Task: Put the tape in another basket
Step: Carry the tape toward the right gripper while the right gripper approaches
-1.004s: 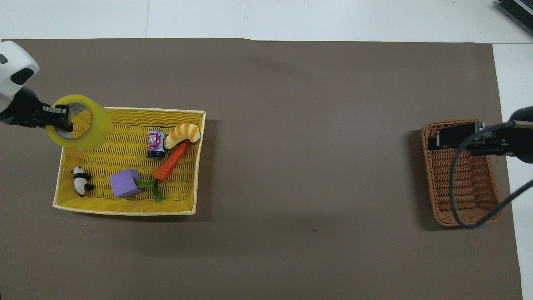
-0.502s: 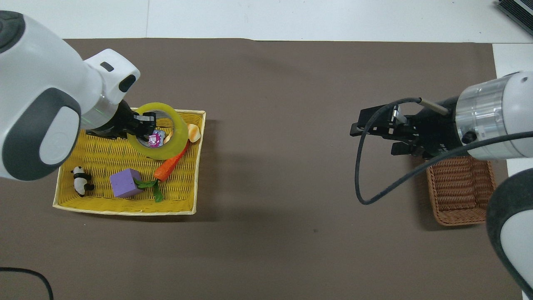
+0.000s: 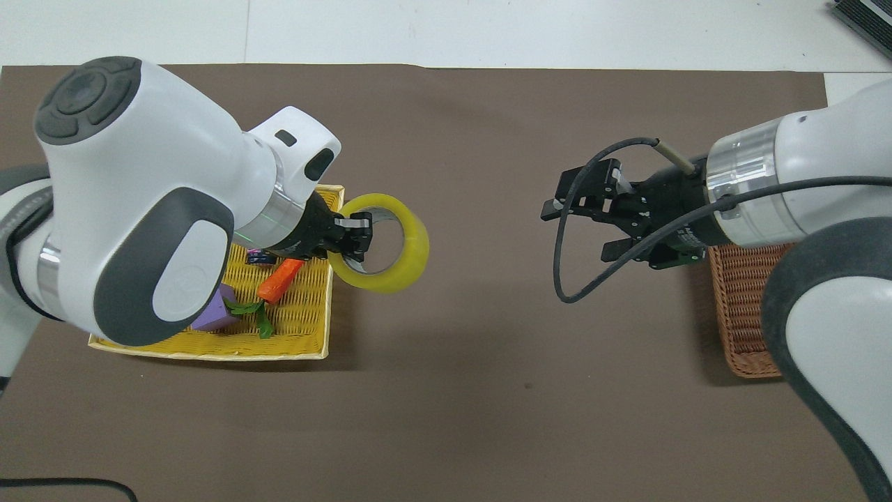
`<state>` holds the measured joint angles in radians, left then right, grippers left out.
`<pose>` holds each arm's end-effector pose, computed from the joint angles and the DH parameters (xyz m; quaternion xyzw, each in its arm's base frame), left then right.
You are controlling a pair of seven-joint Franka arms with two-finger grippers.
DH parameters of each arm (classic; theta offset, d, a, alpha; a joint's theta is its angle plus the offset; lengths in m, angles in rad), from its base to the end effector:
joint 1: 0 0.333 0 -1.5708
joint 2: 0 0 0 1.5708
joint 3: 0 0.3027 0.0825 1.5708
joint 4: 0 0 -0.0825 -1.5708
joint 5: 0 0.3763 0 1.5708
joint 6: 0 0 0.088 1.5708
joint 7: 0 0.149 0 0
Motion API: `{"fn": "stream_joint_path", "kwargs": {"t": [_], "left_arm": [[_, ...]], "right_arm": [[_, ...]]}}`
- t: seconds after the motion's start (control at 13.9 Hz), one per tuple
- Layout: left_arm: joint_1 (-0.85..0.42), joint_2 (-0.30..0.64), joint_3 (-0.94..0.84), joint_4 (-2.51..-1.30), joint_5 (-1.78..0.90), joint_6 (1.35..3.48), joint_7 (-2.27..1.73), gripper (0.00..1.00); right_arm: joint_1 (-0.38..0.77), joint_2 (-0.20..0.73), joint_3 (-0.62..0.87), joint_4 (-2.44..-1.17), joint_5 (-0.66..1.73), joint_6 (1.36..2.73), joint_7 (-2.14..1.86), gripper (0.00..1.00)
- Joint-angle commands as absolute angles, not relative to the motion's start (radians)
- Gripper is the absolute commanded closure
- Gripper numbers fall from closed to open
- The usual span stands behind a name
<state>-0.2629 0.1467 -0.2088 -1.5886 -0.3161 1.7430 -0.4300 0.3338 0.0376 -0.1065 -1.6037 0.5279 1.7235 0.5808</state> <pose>0.5191 -0.3036 0.5013 0.9854 0.0067 -0.0695 0.1554 0.5459 0.1965 0.5649 -0.9449 0.1982 0.0646 0.2523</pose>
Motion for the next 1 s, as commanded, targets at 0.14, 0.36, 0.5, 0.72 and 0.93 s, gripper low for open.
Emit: {"fn": "stream_joint_path", "kwargs": {"t": [0.14,0.36,0.5,0.72,0.93], "left_arm": [[-0.333,0.113,-0.207,-1.641,-0.485,1.853,-0.425,1.0],[-0.373,0.109,-0.216,-1.669,-0.563,1.9,-0.425,1.0],[-0.402,0.109,-0.218,-1.674,-0.577,1.925,-0.425,1.0],[-0.436,0.107,-0.219,-1.675,-0.589,1.948,-0.425,1.0],[-0.471,0.109,-0.227,-1.674,-0.594,2.023,-0.434,1.0]], "right_arm": [[0.339,0.025,-0.107,-1.657,0.627,1.747,0.512,0.0],[0.339,0.012,-0.107,-1.687,0.634,1.756,0.473,0.0],[0.337,-0.012,-0.107,-1.729,0.635,1.756,0.413,0.0],[0.327,-0.058,-0.107,-1.804,0.653,1.753,0.342,0.0],[0.301,-0.074,-0.109,-1.827,0.655,1.717,0.293,0.0]]}}
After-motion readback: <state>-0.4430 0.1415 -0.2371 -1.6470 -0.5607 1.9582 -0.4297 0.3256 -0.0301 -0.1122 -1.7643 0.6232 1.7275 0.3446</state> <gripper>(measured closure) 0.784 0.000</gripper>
